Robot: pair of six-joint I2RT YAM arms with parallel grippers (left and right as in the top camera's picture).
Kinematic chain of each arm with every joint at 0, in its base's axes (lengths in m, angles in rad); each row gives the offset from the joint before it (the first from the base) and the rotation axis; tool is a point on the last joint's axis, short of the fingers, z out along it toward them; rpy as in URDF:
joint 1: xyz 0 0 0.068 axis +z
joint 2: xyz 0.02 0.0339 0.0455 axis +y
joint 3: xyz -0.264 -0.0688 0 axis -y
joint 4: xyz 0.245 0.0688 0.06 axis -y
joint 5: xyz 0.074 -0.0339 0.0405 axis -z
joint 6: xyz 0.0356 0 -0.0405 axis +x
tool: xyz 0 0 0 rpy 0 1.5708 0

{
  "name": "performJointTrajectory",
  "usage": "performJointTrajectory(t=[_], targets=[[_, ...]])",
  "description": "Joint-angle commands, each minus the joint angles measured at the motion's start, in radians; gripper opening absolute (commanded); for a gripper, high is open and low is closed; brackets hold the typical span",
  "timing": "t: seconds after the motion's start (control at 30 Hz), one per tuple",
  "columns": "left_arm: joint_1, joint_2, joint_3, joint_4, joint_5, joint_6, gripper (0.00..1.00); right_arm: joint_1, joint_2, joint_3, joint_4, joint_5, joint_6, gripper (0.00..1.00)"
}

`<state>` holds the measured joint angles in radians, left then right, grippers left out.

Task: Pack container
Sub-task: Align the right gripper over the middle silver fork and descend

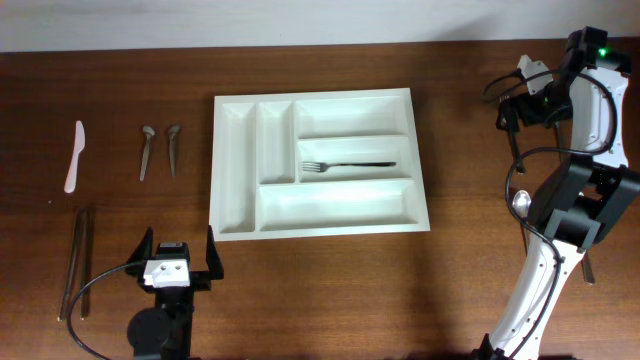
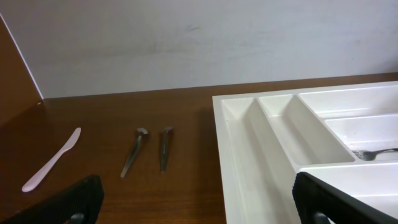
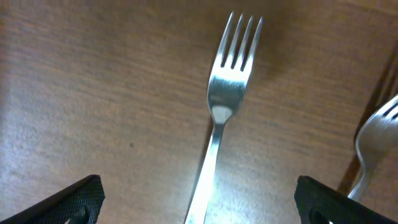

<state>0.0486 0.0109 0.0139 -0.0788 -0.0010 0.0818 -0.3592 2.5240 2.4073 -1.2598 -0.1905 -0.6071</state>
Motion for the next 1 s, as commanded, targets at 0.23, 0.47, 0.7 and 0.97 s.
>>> performJointTrajectory(t=[0.23, 0.47, 0.7, 0.97], targets=[[0.006, -0.005, -0.005, -0.003, 0.001, -0.010, 0.99, 0.006, 0.003, -0.023, 0.008, -0.034, -0.006, 0.99], [0.006, -0.005, -0.005, -0.003, 0.001, -0.010, 0.99, 0.006, 0.003, -0.048, 0.023, -0.034, 0.020, 0.99], [0.006, -0.005, -0.005, -0.003, 0.001, -0.010, 0.99, 0.005, 0.003, -0.048, 0.038, -0.029, 0.050, 0.99], [0.006, -0.005, -0.005, -0.003, 0.001, -0.010, 0.99, 0.006, 0.003, -0.048, 0.039, -0.019, 0.148, 0.99]])
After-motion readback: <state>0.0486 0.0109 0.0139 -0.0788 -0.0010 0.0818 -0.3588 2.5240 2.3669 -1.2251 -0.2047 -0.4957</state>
